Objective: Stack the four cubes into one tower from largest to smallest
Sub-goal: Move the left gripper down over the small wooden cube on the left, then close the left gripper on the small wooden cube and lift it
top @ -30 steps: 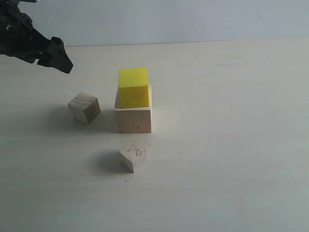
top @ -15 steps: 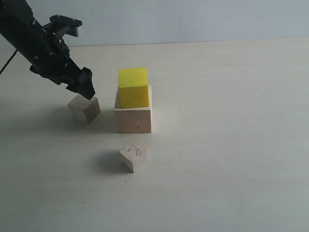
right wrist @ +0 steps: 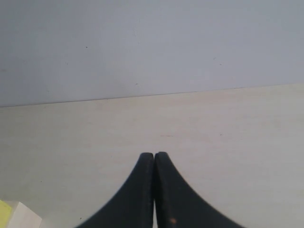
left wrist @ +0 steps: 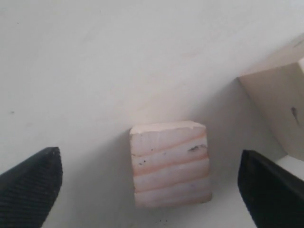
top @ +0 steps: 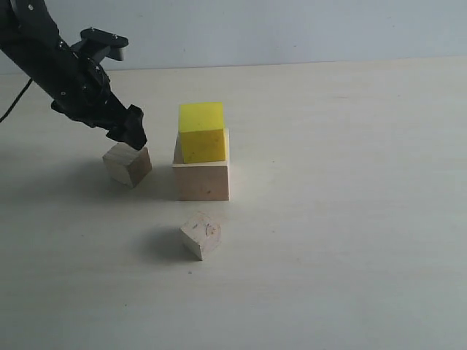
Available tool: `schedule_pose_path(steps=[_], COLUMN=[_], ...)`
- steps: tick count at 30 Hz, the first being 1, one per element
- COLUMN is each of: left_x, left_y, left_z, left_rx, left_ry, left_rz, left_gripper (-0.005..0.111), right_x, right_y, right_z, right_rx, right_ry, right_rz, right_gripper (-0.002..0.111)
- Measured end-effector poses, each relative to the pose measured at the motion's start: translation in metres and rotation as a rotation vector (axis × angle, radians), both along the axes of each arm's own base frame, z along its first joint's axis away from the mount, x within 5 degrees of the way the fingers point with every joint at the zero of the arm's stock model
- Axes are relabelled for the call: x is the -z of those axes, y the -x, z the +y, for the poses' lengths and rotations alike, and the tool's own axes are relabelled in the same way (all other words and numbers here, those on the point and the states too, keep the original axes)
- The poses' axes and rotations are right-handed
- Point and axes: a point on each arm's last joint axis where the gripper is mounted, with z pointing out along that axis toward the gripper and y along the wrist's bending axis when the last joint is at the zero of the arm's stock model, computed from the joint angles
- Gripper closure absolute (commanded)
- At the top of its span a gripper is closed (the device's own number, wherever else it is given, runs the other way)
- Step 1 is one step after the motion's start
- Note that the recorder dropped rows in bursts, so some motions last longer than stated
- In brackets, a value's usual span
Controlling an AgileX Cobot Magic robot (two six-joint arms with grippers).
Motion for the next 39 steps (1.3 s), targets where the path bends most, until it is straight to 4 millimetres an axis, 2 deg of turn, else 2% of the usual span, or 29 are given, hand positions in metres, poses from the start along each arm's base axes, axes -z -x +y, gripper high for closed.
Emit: schedule_pose_path(steps=[16, 25, 39], left_x=[0.031, 0.032, 0.035], left_y=[-0.006, 0.001, 0.001], left_z=[-0.005, -0.026, -0.022], left_rx=[0.004, 0.067, 0.057], left_ry=[-0.015, -0.029, -0.076], left_rz=[0.062, 0.060, 0.058], left_gripper=[0.011, 0.011, 0.011], right_x=[0.000, 0.000, 0.000], right_y=[0.000, 0.000, 0.000], right_z=[0.000, 0.000, 0.000], right_rx=[0.000, 0.000, 0.000], right_ry=[0.000, 0.000, 0.000], right_rz=[0.000, 0.000, 0.000], right_gripper=[0.108, 0.108, 0.108])
